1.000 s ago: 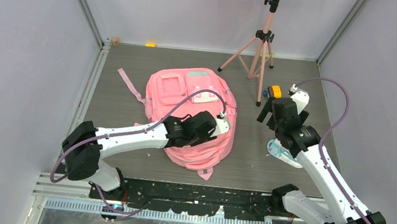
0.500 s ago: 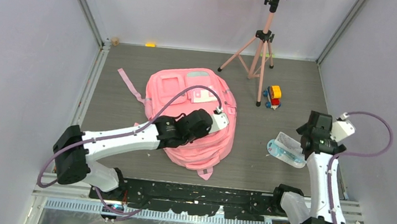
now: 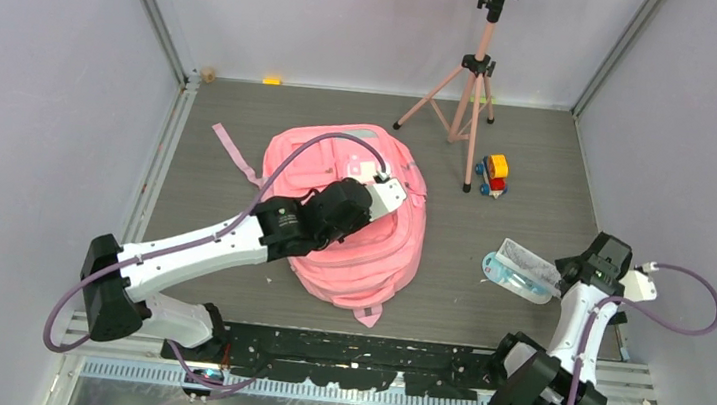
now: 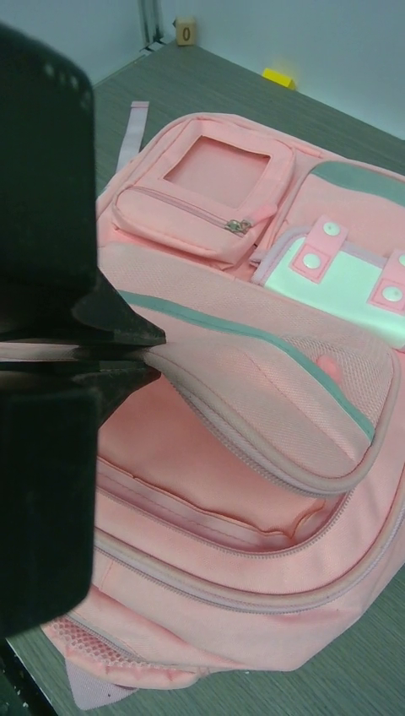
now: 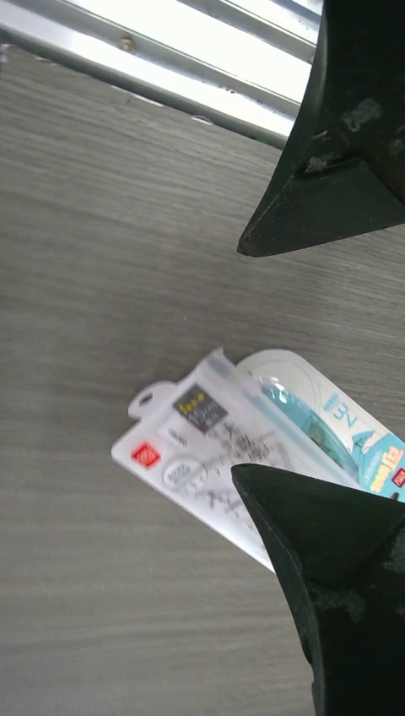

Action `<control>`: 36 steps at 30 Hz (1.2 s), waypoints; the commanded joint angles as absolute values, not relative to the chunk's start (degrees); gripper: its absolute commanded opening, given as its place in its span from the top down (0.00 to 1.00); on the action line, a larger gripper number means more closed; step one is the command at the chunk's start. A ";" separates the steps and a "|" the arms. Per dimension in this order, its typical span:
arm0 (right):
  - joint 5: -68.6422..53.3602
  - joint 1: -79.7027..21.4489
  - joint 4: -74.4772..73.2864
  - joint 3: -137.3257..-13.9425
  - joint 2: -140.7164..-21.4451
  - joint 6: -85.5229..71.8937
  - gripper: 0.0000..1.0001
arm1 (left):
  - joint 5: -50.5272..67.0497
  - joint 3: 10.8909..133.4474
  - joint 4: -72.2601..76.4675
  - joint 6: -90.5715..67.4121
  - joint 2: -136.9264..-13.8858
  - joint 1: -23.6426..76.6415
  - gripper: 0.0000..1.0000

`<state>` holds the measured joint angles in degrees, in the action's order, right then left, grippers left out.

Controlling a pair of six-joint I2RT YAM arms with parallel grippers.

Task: Pack the student bag
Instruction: Pick up the stationery from the center of the board.

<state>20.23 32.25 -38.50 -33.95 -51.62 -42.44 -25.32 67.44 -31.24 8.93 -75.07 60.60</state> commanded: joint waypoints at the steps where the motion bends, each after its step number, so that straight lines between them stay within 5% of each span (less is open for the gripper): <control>1: 13.44 37.89 -34.07 -31.10 -53.27 -44.36 0.00 | -26.54 72.70 -30.29 7.36 -71.72 60.27 1.00; 13: 9.17 39.49 -20.59 -27.01 -64.07 -44.34 0.02 | -23.03 76.16 -31.07 6.97 -72.77 58.66 1.00; 18: 6.33 39.55 -15.33 -26.69 -68.50 -45.85 0.13 | -22.04 76.64 -31.29 6.57 -72.54 58.15 1.00; 25: 1.34 39.55 -11.17 -26.15 -72.05 -48.67 0.42 | -20.22 76.14 -31.05 6.03 -71.43 56.99 1.00; 36: -3.23 39.48 -16.02 -23.72 -66.55 -50.01 0.38 | -18.92 74.43 -30.06 5.62 -70.08 55.25 1.00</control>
<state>0.60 39.62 -9.52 -25.76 -67.46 -48.36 -18.87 72.10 -35.05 6.55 -74.43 55.96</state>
